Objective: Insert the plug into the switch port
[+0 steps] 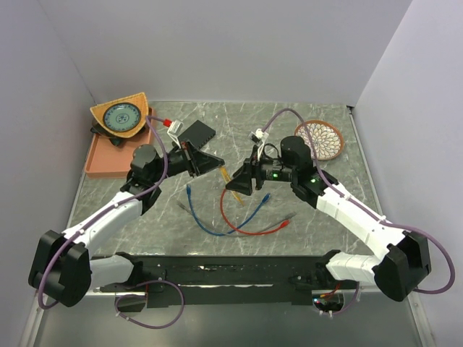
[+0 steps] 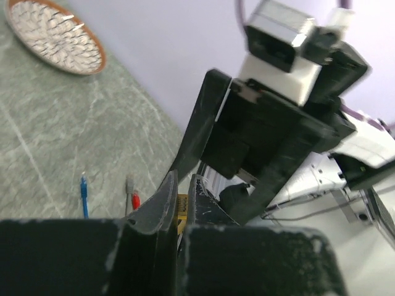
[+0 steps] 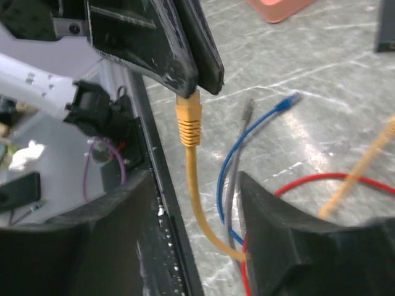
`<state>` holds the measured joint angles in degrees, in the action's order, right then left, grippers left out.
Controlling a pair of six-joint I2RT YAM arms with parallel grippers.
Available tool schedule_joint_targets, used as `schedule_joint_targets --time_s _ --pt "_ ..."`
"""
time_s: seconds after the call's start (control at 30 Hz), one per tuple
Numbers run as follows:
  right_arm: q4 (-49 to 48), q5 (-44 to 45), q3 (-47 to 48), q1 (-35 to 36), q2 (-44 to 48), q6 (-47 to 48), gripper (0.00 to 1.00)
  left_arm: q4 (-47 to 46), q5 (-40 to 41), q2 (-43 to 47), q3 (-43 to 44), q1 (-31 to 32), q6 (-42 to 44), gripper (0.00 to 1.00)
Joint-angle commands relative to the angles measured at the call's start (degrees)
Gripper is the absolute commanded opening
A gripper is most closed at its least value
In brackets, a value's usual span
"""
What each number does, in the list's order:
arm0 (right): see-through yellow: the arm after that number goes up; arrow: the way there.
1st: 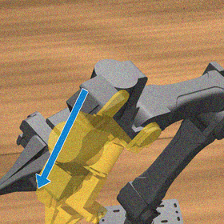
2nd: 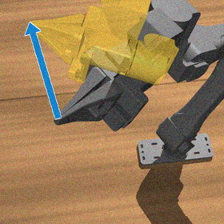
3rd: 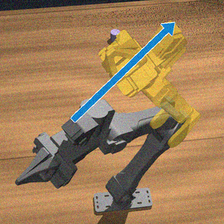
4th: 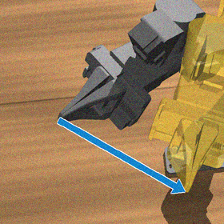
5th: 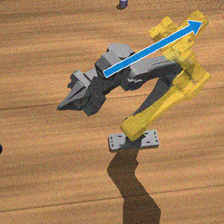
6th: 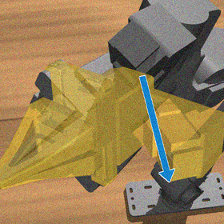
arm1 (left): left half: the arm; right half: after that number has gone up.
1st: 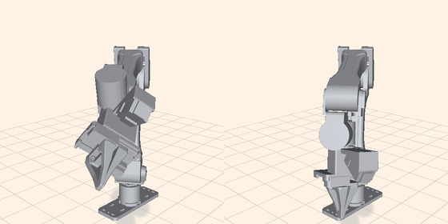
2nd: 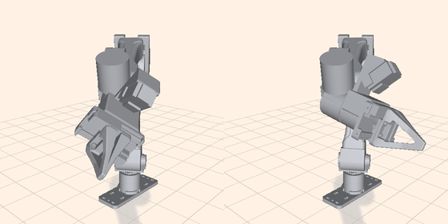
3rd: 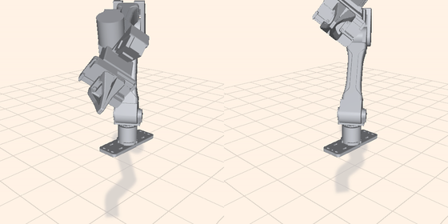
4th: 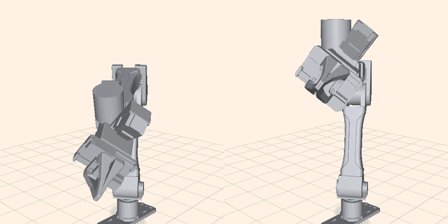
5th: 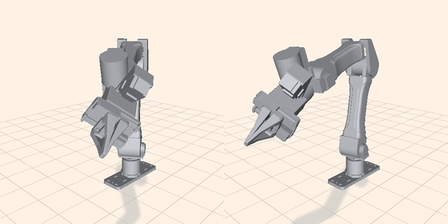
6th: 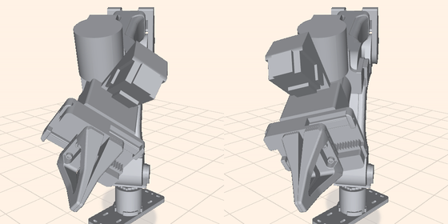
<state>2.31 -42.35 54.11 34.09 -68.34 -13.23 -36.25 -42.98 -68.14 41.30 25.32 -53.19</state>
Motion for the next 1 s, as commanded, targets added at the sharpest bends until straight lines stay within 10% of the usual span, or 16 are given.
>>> schedule_joint_targets --time_s 0.0,0.37,0.97 --pt "2.9 9.8 4.9 0.5 4.6 2.8 0.92 8.6 8.4 2.5 4.7 1.4 2.5 0.01" --pt "9.2 29.4 11.9 5.7 0.6 6.3 0.97 32.6 22.6 1.2 14.5 2.7 0.3 0.01" --pt "8.7 33.8 18.3 10.7 -9.4 7.3 0.47 32.1 21.7 -1.0 15.5 2.9 -1.3 0.01"
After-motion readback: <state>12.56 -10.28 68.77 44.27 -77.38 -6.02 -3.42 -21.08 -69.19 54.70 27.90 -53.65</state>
